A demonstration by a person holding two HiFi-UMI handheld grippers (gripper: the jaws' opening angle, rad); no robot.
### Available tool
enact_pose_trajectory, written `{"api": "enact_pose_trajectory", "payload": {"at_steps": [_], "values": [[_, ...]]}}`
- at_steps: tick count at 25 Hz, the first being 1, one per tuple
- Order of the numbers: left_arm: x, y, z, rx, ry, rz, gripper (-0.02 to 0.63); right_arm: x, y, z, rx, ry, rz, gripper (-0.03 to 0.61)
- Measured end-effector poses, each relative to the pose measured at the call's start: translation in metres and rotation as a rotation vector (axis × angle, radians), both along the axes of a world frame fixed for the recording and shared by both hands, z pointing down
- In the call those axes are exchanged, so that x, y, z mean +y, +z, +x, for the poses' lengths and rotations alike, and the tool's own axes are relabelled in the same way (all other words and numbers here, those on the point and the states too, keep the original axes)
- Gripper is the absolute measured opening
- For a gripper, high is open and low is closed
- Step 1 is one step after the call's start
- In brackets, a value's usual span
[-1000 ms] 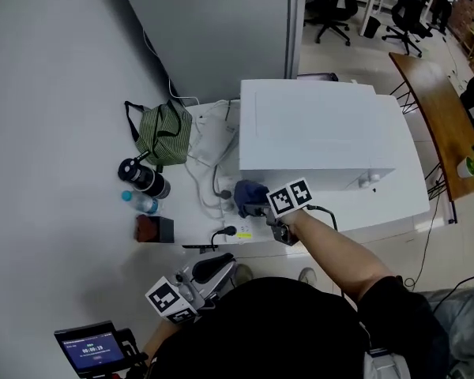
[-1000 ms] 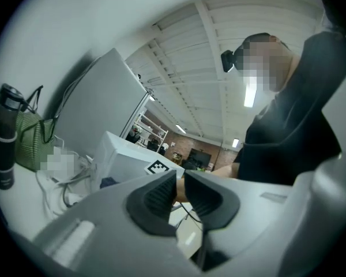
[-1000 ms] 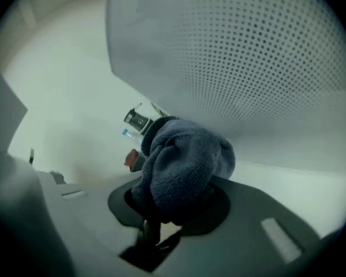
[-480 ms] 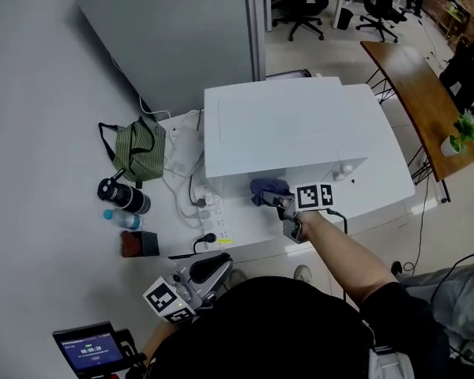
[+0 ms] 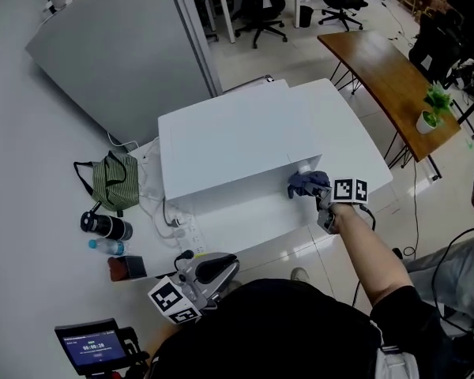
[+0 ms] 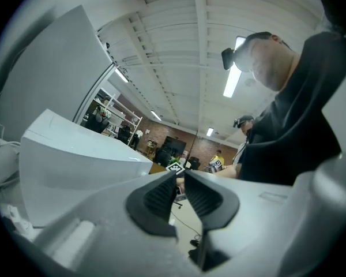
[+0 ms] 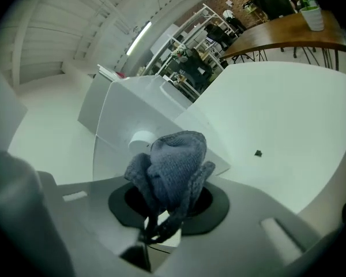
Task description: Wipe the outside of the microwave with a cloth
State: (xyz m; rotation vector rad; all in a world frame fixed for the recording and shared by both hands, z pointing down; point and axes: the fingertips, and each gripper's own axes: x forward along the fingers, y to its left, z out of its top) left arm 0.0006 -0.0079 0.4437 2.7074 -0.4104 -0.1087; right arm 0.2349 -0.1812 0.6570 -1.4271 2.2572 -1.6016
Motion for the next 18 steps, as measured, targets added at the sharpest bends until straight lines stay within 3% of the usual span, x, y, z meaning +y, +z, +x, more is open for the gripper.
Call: {"api": "enact_pose_trajectory", "payload": {"at_steps": [5,8,12,18], "values": [[0.001,-0.001,0.001,0.008,-0.007,0.008,0.044,0.004,0.000,0.021,0.044,0.011,0.015,0.084],[0.001,-0.001,-0.011,0.021,-0.032,0.005,0.044,0.015,-0.013,0.001,0.112,-0.077,0.081,0.077],[0.003,0.004,-0.041,0.030,-0.090,-0.002,0.044,0.035,-0.027,-0.090,0.104,-0.291,0.155,0.075],[0.014,0.027,-0.109,0.030,-0.208,-0.038,0.044,0.037,0.010,-0.260,0.008,-0.543,0.088,0.075]]}}
